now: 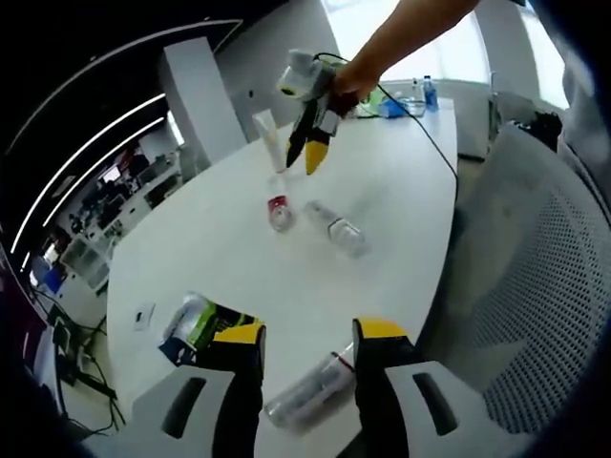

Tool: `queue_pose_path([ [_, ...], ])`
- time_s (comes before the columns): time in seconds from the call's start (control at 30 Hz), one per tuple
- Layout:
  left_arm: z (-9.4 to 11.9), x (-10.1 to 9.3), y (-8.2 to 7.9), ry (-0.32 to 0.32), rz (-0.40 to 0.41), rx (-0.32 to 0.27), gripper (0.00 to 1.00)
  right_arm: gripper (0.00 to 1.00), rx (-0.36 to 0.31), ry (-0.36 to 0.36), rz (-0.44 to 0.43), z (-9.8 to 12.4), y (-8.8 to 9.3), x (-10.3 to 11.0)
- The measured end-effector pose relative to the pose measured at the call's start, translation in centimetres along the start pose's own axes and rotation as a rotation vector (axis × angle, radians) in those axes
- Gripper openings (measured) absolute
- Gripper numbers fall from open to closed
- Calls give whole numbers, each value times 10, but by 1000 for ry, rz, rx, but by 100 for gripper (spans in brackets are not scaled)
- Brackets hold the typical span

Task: Arrange the skincare products in the storage area until every visible bottle or jar stands upright without overlapping.

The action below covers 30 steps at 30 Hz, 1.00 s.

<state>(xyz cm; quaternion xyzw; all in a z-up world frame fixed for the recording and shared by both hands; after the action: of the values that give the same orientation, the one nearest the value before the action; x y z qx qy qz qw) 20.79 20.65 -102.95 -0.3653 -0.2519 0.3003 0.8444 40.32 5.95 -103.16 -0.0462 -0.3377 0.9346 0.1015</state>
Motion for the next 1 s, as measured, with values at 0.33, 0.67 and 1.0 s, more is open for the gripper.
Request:
queue_pose_path([
  [0.33,0,0,-1,-3,-3,-2,32,58,94,-55,244,-18,-11,3],
  [0.67,0,0,0,-2,-3,1,31,62,198,-87,477,-31,-21,3],
  [1.0,0,0,0,-1,0,3,31,63,314,-129,653,-43,-16,-6],
])
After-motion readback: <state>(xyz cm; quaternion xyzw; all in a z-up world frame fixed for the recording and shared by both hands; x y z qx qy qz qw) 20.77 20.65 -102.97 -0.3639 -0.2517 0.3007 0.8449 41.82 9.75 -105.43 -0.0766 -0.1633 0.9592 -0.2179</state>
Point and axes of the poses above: the point that each gripper's makers call its tool centre point, and the gripper's own axes: z roughly backward along the fingers, x roughly to its left, y roughly out of its underside, the point moved 1 cm from there along z, roughly backward along the fingers, and after that the axes turned 6 degrees about y, right-handed, at the moved point
